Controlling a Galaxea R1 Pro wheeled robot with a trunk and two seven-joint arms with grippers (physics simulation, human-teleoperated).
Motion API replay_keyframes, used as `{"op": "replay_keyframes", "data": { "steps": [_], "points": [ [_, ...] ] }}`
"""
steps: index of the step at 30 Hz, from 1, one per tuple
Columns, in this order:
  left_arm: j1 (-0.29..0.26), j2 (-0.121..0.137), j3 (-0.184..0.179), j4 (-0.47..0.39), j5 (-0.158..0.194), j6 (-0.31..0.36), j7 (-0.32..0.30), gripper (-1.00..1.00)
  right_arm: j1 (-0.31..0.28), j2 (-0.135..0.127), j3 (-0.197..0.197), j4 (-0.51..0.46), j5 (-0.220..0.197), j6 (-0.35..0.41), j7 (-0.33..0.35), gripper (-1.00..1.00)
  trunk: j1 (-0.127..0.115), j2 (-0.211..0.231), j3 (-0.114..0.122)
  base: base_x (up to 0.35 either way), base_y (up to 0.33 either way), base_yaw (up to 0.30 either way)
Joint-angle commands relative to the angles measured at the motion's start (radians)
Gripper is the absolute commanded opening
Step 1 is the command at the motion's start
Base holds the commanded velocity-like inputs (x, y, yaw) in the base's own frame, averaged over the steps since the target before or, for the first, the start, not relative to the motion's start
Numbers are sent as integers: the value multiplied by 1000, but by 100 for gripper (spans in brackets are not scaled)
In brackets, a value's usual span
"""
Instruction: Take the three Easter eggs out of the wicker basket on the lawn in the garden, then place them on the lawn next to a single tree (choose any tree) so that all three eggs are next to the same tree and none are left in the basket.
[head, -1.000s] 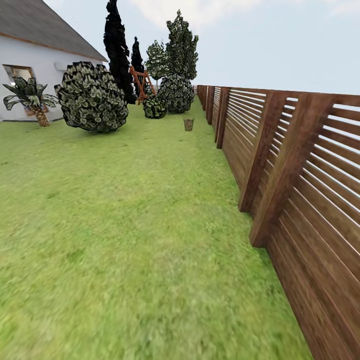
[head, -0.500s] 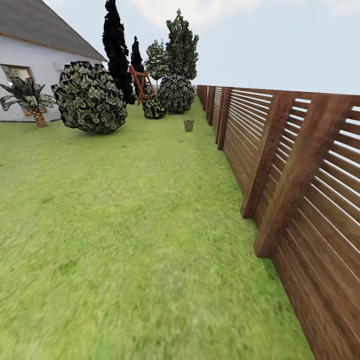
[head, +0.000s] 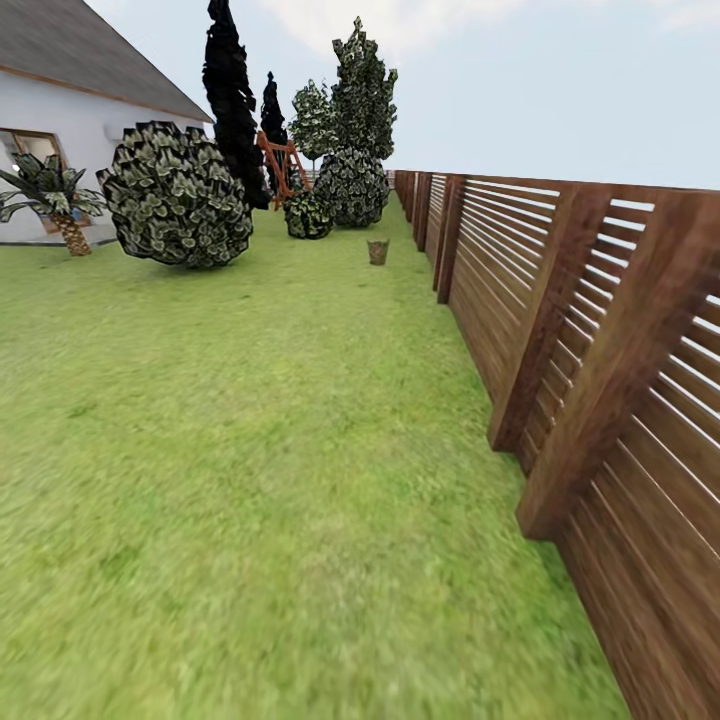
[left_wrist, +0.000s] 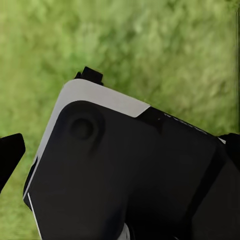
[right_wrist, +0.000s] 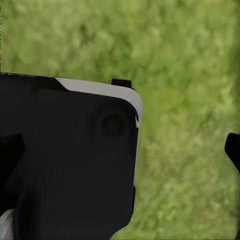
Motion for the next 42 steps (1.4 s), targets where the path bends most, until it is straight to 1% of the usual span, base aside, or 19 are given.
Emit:
{"op": "replay_keyframes", "data": {
  "steps": [1,42],
  "points": [
    [0,0,0,0,0,0,0,100,0,1,0,0,0,0,0,100,0,0,0,333,0,0],
    [0,0,-1,-2,0,0,2,100,0,0,0,0,1,0,0,100,0,0,0,333,0,0]
  ]
}}
